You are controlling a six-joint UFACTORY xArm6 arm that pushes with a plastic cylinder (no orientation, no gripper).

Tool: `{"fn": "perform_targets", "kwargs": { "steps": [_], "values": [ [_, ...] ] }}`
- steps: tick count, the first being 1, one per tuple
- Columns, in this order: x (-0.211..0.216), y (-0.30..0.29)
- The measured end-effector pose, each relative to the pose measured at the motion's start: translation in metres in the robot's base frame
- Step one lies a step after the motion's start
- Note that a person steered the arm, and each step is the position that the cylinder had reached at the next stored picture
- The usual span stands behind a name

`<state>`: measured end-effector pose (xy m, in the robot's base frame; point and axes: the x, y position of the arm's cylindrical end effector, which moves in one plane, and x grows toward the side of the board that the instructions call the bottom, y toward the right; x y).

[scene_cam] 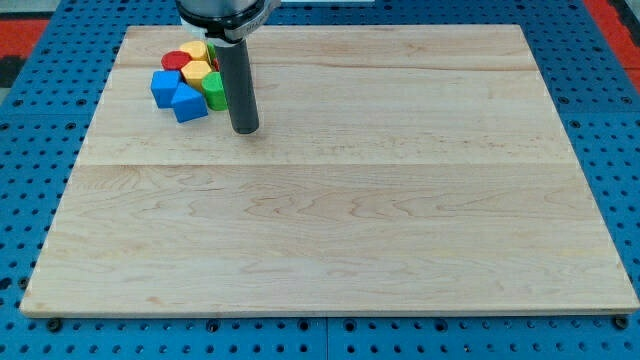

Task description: Move the blue triangle towards top center

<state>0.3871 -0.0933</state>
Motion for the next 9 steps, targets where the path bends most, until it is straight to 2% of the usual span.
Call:
{"fn": "perform_targets", "kwargs": {
  "steps": [2,3,7,8,9],
  "values": [
    [0.000,0.004],
    [0.014,0.006],
    [0.017,-0.097],
    [0.013,-0.117],
    [-0.008,-0.125]
  ]
}}
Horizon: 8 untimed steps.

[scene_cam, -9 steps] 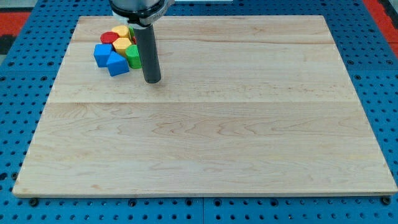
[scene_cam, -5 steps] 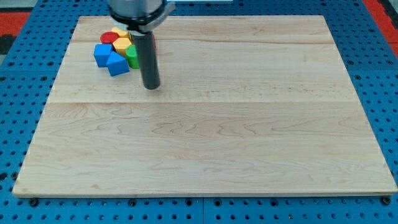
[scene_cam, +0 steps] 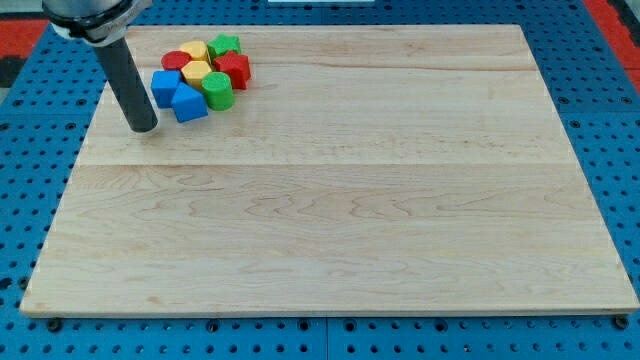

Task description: Move the blue triangle towards top center

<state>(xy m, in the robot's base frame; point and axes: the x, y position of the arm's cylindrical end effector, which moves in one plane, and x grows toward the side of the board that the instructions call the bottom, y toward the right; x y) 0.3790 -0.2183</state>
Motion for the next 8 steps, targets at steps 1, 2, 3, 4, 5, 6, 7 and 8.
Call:
{"fn": "perform_targets", "kwargs": {
  "steps": [1,2,3,4,5,6,7,8],
  "values": [
    [-0.010,0.009],
    [-0.010,0.048],
    [-0.010,0.087],
    [-0.010,0.124],
    [-0.017,0.142],
    [-0.019,0.126],
    [-0.027,0.121],
    [-0.052,0.162]
  ]
}}
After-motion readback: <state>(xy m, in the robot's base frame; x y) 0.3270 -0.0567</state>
